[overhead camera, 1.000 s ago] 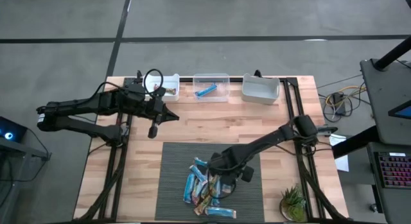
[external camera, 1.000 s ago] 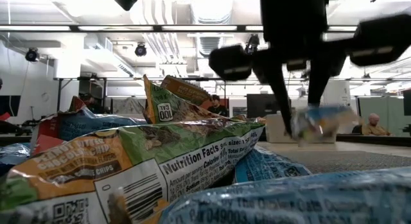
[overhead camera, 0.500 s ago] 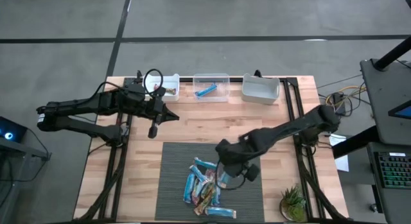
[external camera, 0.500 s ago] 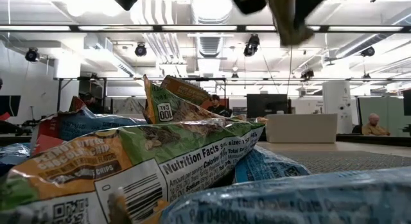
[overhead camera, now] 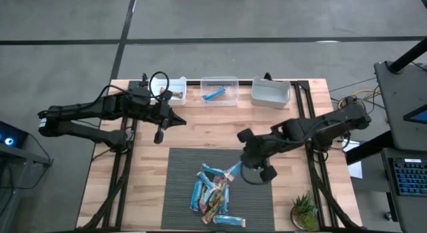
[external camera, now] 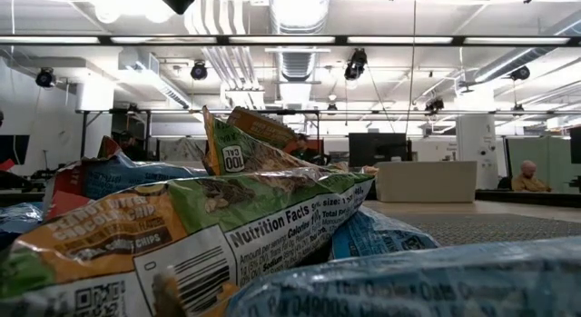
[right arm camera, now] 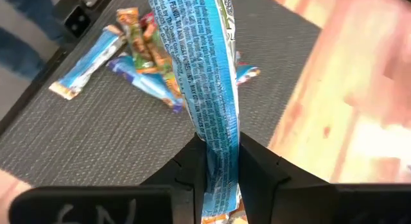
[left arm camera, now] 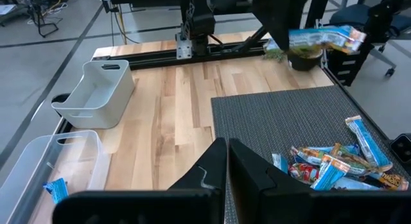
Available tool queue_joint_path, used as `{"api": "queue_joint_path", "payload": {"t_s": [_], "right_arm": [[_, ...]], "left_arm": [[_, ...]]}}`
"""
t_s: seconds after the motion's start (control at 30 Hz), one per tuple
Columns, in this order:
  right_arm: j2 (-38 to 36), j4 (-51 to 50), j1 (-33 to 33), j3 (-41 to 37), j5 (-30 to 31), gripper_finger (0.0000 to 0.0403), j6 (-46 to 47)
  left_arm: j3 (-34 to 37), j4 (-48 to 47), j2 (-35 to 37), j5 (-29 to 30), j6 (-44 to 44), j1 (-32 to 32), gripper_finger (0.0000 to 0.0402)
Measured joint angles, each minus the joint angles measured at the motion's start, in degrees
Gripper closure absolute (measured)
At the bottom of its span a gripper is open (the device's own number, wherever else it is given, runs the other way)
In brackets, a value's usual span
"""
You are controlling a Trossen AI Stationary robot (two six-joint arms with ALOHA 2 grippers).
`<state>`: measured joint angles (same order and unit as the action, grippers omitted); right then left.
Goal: Pick and place Granola Bars by type
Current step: Put the yellow granola bar into the gray bin
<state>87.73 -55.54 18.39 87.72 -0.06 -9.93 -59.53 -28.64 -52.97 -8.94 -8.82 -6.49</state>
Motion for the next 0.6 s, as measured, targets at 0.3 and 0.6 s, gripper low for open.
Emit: {"api": "queue_joint_path", "payload": {"t_s": [0.3,0.6], "right_arm": [[-1.87,-0.32,-0.68,0.00,3.89,0.0339,7.09],[-3.99,-4.42,-2.87,0.00,4.75,0.0339,13.01]], "left_arm": [[0.00,-0.01,0.00,-0.01,0.00,-0.01,0.0401],[0.00,-0.03,0.00,-0.03,-0.02,-0.01,0.0401]]}}
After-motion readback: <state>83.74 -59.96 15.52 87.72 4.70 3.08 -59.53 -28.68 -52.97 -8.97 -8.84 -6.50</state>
